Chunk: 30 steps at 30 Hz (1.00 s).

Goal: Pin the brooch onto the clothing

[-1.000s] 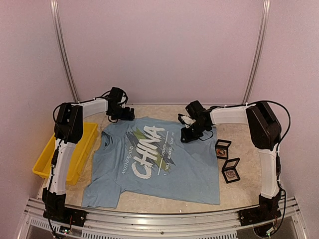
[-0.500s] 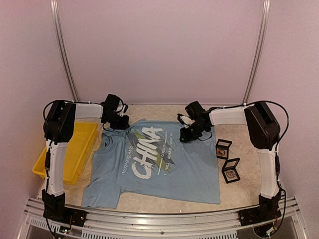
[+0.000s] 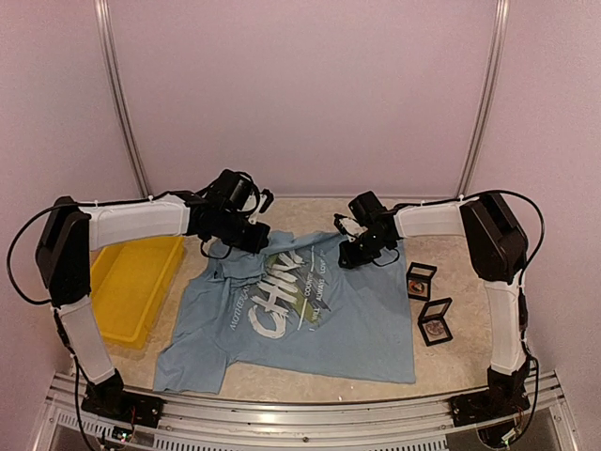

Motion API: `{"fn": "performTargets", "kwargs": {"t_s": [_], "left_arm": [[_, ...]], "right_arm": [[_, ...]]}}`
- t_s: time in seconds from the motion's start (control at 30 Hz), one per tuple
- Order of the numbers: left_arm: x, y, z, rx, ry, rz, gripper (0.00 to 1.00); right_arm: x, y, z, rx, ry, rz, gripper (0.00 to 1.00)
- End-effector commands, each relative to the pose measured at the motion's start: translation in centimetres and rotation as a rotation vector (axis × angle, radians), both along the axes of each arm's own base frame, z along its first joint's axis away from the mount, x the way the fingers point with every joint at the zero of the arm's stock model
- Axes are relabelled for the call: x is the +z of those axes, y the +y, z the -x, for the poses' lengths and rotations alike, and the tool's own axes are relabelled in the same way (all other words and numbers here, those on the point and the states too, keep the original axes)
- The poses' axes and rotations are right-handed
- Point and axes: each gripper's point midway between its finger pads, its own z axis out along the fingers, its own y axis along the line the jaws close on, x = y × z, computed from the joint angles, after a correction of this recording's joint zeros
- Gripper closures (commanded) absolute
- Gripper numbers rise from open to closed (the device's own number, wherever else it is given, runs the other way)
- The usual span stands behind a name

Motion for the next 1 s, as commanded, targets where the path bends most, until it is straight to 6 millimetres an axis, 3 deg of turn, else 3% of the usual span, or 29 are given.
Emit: {"fn": "performTargets", "kwargs": {"t_s": [0.0,0.07,0.13,0.23,0.33,0.43,0.5,0.6,0.77,0.87,0.97], "left_arm": [[-5.5,-0.2,8.1,-0.158,0.194,-0.159,1.00],[-7.3,-1.5,12.4,-0.293,0.284,-0.196,0.92],[-8.5,-2.5,16.2,-0.413,0.367,-0.211,0.71],[-7.5,-3.9,18.4,-0.523,0.388,-0.162,0.46],[-4.3,-4.1,17.5,-0.564,0.346,-0.081,0.30],[-0.8,-3.8,14.9,-0.541,0.280,-0.002,0.29],[0.4,-2.7,12.5,-0.478,0.235,0.018,0.29],[-0.6,0.0,9.3,-0.358,0.230,-0.004,0.30],[-3.4,1.3,6.9,-0.257,0.289,0.094,0.31],[-4.8,1.3,6.5,-0.237,0.278,0.072,0.27],[-5.7,2.2,4.8,-0.136,0.275,0.076,0.27]], "right_arm": [[-2.7,-1.4,1.9,-0.012,0.081,0.066,0.73],[-2.0,-1.5,1.7,-0.017,0.072,0.059,0.73],[-1.1,-1.7,1.4,-0.022,0.057,0.049,0.72],[0.4,-1.8,1.3,-0.016,0.038,0.042,0.71],[1.9,-2.1,1.5,0.006,0.022,0.052,0.69],[3.8,-2.6,2.1,0.030,0.007,0.063,0.69],[5.2,-2.8,2.6,0.056,-0.008,0.069,0.69],[7.0,-1.9,3.4,0.144,-0.034,0.037,0.68],[9.3,5.5,6.0,0.370,-0.042,-0.225,0.63],[8.3,8.4,5.5,0.367,-0.008,-0.271,0.63],[6.4,9.6,4.7,0.319,0.053,-0.287,0.64]]}}
